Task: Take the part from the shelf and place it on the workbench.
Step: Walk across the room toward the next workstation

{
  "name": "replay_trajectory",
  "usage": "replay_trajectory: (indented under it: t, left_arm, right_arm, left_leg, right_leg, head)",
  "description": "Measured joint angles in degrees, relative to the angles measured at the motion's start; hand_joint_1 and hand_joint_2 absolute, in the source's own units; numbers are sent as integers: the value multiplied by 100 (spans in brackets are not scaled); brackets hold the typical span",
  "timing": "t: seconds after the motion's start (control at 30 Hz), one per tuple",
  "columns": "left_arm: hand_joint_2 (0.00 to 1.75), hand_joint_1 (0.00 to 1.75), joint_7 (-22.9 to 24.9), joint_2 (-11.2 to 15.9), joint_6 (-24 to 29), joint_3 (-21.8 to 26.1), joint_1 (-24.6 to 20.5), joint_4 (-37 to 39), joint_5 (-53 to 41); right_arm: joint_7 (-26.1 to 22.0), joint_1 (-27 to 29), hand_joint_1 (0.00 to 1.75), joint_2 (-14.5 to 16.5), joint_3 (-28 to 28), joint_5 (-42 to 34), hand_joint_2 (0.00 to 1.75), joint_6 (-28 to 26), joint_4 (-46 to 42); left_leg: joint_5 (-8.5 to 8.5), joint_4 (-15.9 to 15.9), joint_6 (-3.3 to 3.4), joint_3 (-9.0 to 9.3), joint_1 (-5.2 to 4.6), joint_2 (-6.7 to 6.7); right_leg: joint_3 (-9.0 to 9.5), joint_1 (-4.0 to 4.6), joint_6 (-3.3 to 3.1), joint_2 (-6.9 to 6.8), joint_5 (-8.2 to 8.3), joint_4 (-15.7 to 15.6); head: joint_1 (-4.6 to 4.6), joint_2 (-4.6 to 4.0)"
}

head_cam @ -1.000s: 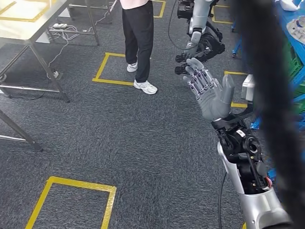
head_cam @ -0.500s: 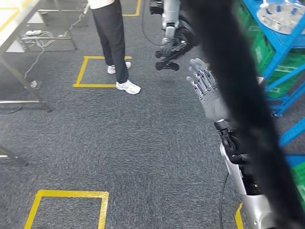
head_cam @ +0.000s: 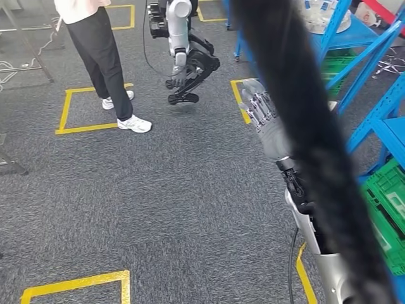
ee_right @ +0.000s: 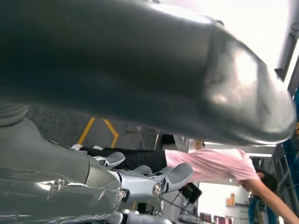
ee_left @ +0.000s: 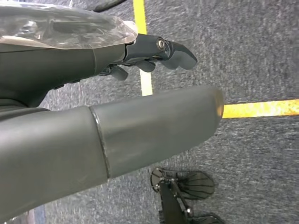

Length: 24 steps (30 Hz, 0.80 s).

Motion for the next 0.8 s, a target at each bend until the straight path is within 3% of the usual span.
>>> replay_trajectory:
  t: [0.07, 0.13, 0.17, 0.2, 0.23, 0.3, 0.37, 0.4, 0.47, 0.53, 0.6, 0.67, 0.7, 0.73, 0.8]
  left_arm:
    - [0, 0, 5, 4, 7, 0, 8, 0, 9]
    - [0, 0, 14, 6, 14, 0, 39, 0, 14]
    - [0, 0, 17, 7, 16, 0, 52, 0, 17]
    - [0, 0, 19, 7, 18, 0, 60, 0, 22]
    - [0, 0, 19, 7, 20, 0, 65, 0, 27]
    - [0, 0, 17, 4, 26, 0, 76, 0, 40]
    - [0, 0, 12, 3, 34, 0, 96, 0, 52]
    - [0, 0, 9, 0, 37, 1, 105, 0, 54]
    - [0, 0, 7, -7, 40, 1, 105, 0, 59]
    - [0, 0, 2, -14, 40, 2, 98, 0, 63]
    - [0, 0, -4, -9, 42, 2, 117, 0, 69]
    - [0, 0, -5, -1, 46, 3, 156, 0, 72]
    - [0, 0, -5, -1, 48, 4, 169, 0, 73]
    - [0, 0, -5, -1, 49, 4, 173, 0, 73]
    - [0, 0, -5, 2, 51, 4, 160, 0, 73]
  right_arm:
    - [-35, -30, 0, 1, 4, 46, 0, 24, 44]
    - [-51, -53, 0, 3, 10, 62, 0, 56, 106]
    - [-52, -54, 0, 4, 12, 63, 0, 72, 139]
    - [-52, -54, 0, 5, 13, 63, 0, 88, 167]
    - [-48, -56, 0, 5, 13, 62, 0, 102, 190]
    - [-34, -72, 0, 5, 14, 57, 0, 121, 212]
    - [-20, -102, 0, 9, 18, 54, 0, 123, 220]
    - [-15, -113, 0, 11, 19, 53, 0, 123, 226]
    - [-11, -117, 0, 16, 18, 54, 0, 123, 236]
    - [-12, -137, 0, 28, 18, 53, 0, 124, 244]
    - [-9, -157, 0, 45, 21, 52, 0, 125, 252]
    - [-2, -156, 0, 62, 25, 52, 0, 125, 275]
    - [0, -154, 0, 69, 26, 52, 0, 125, 288]
    - [1, -155, 0, 75, 27, 52, 0, 124, 298]
    - [1, -162, 0, 82, 27, 52, 0, 123, 305]
  left_leg:
    - [2, -21, 52, 18, -7, 135]
    - [-12, -21, 81, 25, -31, 270]
    - [-19, -20, 86, 28, -39, 336]
    - [-28, -20, 87, 35, -44, 400]
    - [-39, -19, 83, 48, -47, 460]
    - [-71, -18, 54, 94, -60, 572]
    - [-101, -15, 11, 128, -83, 681]
    - [-110, -21, -12, 140, -89, 744]
    - [-139, -27, -66, 172, -83, 839]
    - [-306, 197, -116, 105, -64, 632]
    - [-650, 884, -140, -222, -52, 299]
    - [-870, 1564, -154, -601, -50, 190]
    - [-827, 1647, -158, -680, -44, 178]
    - [-676, 1497, -161, -646, -34, 169]
    - [-251, 739, -168, -338, 6, 26]
  right_leg:
    - [-238, -4, 45, -321, -313, 552]
    - [-602, -32, 84, -491, -660, 1344]
    - [-711, -46, 94, -516, -720, 1580]
    - [-713, -54, 96, -532, -670, 1596]
    - [-593, -57, 88, -563, -519, 1372]
    - [-157, -19, 49, -801, -160, 549]
    - [110, 56, -16, -1012, -20, 3]
    - [126, 90, -46, -1012, -38, -63]
    - [134, 88, -116, -873, -11, -111]
    - [169, 54, -189, -740, 30, -177]
    - [177, 38, -235, -609, 55, -203]
    - [169, 37, -249, -455, 58, -200]
    - [168, 35, -250, -375, 57, -196]
    - [169, 29, -248, -296, 57, -188]
    - [163, 14, -219, -148, 45, -153]
  head:
    - [30, 0]
    - [47, 0]
    - [50, 0]
    - [53, 0]
    - [55, 0]
    - [57, 0]
    - [46, 0]
    - [36, 0]
    - [21, 0]
    - [-5, 0]
    - [-54, 0]
    - [-80, 0]
    - [-81, 0]
    - [-84, 0]
    - [-97, 0]
